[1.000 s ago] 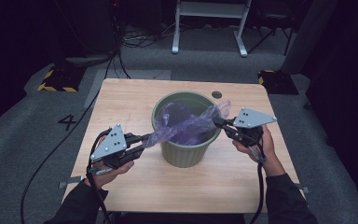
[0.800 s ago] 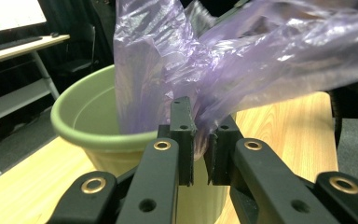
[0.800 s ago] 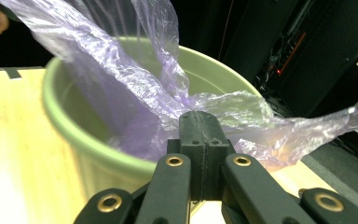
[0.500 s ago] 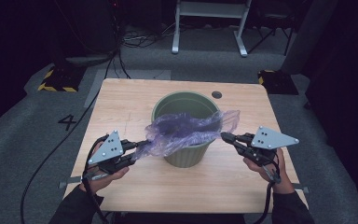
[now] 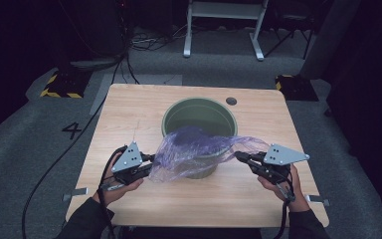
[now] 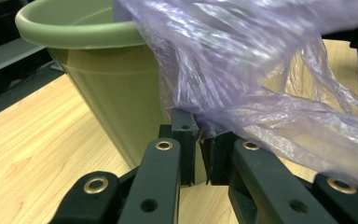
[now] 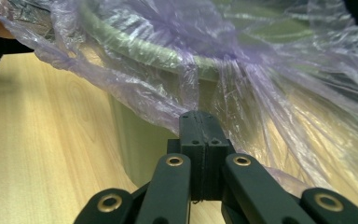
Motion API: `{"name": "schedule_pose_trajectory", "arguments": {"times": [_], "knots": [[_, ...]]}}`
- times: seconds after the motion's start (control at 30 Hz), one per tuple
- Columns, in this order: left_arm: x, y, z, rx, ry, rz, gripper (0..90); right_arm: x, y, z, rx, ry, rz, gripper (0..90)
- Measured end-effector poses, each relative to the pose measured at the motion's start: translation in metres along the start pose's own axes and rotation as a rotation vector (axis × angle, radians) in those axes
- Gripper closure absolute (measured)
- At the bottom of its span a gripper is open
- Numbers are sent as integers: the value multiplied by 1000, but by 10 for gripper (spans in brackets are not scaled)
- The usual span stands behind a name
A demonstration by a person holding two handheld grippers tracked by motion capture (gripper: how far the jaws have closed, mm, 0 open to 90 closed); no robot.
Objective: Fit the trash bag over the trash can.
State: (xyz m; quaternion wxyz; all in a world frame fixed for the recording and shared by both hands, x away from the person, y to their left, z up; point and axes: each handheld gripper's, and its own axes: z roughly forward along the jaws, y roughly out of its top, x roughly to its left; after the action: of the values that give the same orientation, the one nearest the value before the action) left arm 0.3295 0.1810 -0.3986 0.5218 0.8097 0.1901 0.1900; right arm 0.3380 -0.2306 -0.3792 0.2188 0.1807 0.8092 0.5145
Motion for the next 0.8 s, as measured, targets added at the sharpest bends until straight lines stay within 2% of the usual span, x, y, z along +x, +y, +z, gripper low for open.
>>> {"name": "schedule_pose_trajectory", "arguments": {"times": [0.1, 0.13, 0.23, 0.3, 0.43, 0.57, 0.67, 0.8], "knots": [[0, -1, 1, -3, 0, -2, 846, 0, -2, 2, 3, -28, 2, 900], [0, 0, 1, -6, -2, -4, 846, 0, -3, 1, -6, -40, -1, 821], [-2, 0, 1, -9, 0, 0, 848, 3, -2, -6, -36, -27, -10, 710], [-2, 0, 1, -9, 1, 4, 847, 7, -1, -13, -57, -31, -20, 601], [-1, 1, 0, -16, -3, -7, 848, 10, 4, -27, -88, -45, -28, 456], [-1, 2, 0, -14, 2, -4, 848, 11, 13, -40, -136, -120, -24, 336], [0, 1, 2, -12, 2, -6, 845, 7, 21, -47, -164, -174, -11, 295], [1, 1, 3, -8, 5, -9, 819, -2, 30, -52, -200, -251, 9, 303]]}}
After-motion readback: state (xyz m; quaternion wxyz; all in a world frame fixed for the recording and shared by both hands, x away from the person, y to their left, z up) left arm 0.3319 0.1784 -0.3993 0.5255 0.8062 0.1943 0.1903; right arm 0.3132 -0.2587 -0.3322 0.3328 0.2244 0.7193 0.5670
